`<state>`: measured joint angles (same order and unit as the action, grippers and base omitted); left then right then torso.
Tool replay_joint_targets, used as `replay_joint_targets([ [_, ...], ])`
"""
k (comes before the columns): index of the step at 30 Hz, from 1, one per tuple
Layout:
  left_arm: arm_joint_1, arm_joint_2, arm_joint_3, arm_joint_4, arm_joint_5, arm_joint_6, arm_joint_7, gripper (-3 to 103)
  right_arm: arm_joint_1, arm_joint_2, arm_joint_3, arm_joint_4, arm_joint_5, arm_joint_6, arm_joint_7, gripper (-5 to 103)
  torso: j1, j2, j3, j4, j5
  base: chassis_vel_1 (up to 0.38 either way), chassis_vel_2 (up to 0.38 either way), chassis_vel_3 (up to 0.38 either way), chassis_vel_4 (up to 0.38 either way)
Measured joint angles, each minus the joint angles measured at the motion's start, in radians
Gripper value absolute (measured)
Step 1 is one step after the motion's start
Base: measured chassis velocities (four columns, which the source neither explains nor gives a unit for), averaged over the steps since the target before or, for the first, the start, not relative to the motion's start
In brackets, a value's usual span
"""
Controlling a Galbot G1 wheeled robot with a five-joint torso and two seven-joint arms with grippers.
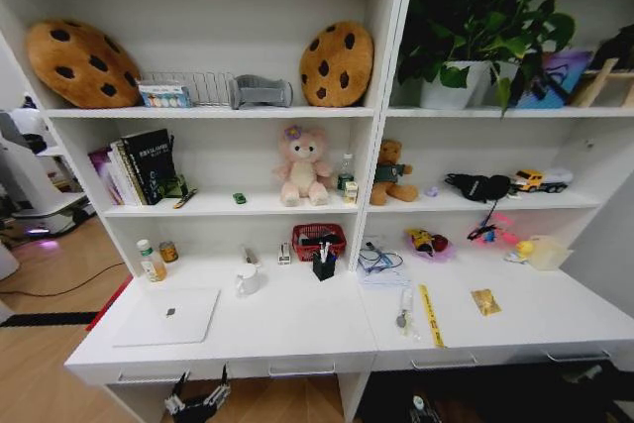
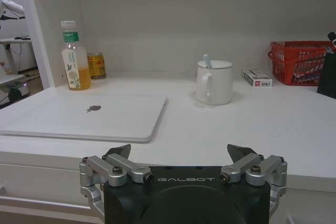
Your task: Organize the objects on the table.
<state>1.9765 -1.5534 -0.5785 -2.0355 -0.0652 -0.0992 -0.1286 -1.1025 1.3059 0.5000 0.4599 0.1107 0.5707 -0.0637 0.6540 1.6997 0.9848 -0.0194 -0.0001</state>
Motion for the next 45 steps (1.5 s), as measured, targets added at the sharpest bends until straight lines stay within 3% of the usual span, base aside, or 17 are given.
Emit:
replay_joint_targets([
  [20,-0.005,0.003,0.002,0.008,-0.004,0.003,-0.002,100,0.082,0.005,-0.001,-0.033,-0.003,-0.092,0.023,28,0.000,0.000,0.000,-0.0002,0.0001,0.000,0.000,0.000,0.000],
  [25,-0.004,0.004,0.001,0.006,-0.005,0.003,-0.002,100,0.079,0.001,-0.001,-0.026,-0.004,-0.094,0.031,44,0.000,0.000,0.000,-0.0001,0.0000,0.000,0.000,0.000,0.000],
  [28,-0.001,0.002,0.001,0.002,-0.004,0.002,-0.001,100,0.078,0.000,-0.002,-0.028,0.003,-0.092,0.039,61,0.000,0.000,0.000,-0.0001,0.0000,0.000,0.000,0.000,0.000],
  [33,0.002,0.000,0.002,0.000,-0.003,0.000,-0.001,100,0.048,0.004,-0.008,-0.001,0.007,-0.073,0.042,71,0.000,0.000,0.000,0.0003,0.0000,0.000,0.000,0.000,0.000],
  [37,0.002,-0.003,-0.003,-0.004,-0.002,0.000,-0.001,100,-0.101,0.008,-0.024,0.131,-0.025,-0.040,0.077,88,0.000,0.000,0.000,0.0000,0.0002,0.000,0.000,0.000,0.000],
  [38,0.002,-0.003,-0.003,-0.004,-0.002,0.000,-0.001,100,-0.101,0.008,-0.024,0.131,-0.025,-0.040,0.077,88,0.000,0.000,0.000,0.0000,0.0002,0.000,0.000,0.000,0.000],
  [40,0.002,-0.008,-0.012,-0.008,-0.004,0.000,-0.004,100,-0.218,0.019,-0.005,0.209,-0.065,0.006,0.139,97,0.000,0.000,0.000,-0.0008,0.0001,0.000,0.000,0.000,0.000],
  [45,0.000,-0.009,-0.011,-0.004,-0.003,0.000,-0.006,100,-0.345,0.012,0.002,0.275,-0.093,0.071,0.191,100,0.000,0.000,0.000,-0.0001,0.0003,0.000,0.000,0.000,0.000],
])
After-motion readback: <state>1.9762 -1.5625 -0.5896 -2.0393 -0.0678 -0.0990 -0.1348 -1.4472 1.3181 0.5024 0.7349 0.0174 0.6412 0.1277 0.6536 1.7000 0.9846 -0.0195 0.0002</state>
